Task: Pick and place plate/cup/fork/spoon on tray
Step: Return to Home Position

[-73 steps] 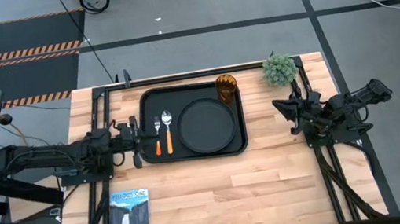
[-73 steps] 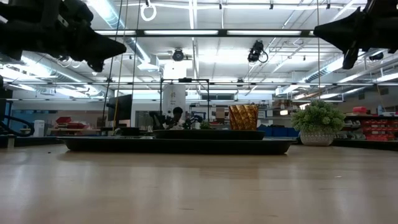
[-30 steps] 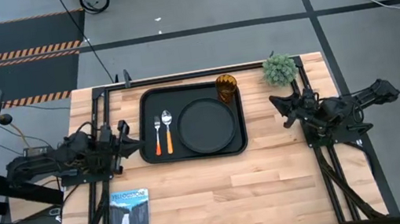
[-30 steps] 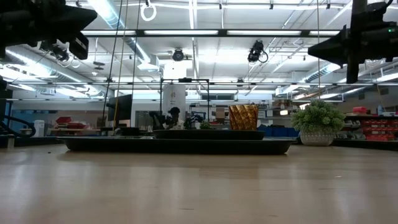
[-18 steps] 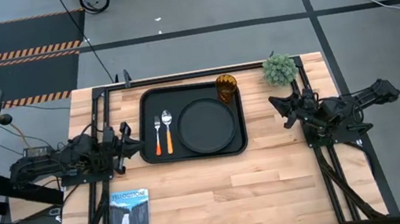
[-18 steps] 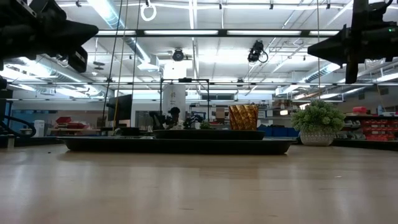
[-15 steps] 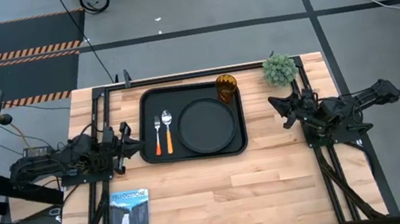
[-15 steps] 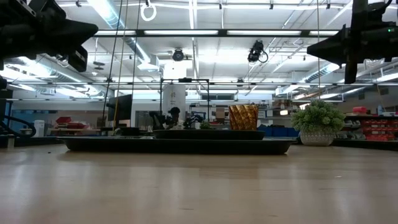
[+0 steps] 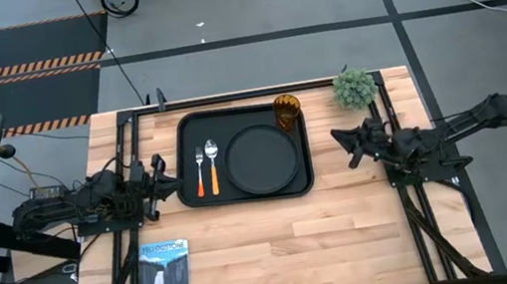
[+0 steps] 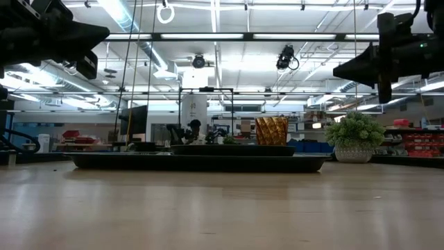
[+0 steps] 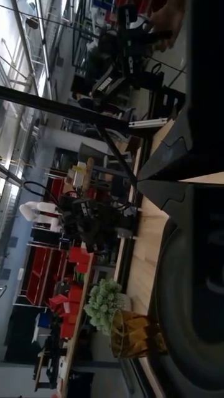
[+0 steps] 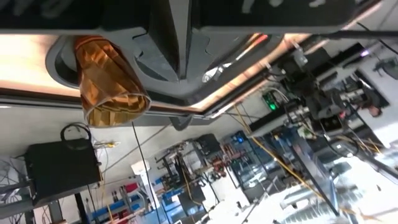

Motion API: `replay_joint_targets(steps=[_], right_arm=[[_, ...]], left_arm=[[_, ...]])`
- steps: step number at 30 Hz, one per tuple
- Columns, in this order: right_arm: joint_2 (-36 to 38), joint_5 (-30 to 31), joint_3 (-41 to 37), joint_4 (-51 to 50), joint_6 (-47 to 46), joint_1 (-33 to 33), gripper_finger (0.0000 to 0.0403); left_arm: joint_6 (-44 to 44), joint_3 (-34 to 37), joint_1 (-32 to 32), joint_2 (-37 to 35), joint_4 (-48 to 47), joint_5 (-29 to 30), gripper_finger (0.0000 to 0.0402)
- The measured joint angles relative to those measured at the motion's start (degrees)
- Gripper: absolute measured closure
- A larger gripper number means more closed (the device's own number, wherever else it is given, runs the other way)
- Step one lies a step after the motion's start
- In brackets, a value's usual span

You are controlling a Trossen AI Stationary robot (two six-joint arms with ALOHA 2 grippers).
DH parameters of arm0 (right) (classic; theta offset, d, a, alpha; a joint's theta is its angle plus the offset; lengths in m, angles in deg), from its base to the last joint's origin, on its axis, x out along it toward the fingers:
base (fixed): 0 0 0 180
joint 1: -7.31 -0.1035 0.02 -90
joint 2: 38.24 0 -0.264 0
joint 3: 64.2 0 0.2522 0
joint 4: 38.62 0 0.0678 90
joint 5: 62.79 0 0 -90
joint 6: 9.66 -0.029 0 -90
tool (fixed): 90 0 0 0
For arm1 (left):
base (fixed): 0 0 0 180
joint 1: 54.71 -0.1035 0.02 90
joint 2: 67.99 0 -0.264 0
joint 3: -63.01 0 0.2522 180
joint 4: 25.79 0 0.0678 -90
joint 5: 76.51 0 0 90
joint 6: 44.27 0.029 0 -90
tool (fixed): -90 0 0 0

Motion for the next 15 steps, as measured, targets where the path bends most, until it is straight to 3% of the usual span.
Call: replay_joint_targets(steps=[7, 15], right_arm=[[-1.4, 0.0, 0.0, -0.1, 0.6, 0.0, 0.0371], [-1.4, 0.0, 0.0, -0.1, 0.7, 0.0, 0.0371]], left_arm=[[1.7, 0.0, 0.0, 0.0, -0.7, 0.2, 0.0390], [-5.7, 0.0, 0.0, 0.2, -9.1, -2.2, 0.0390]])
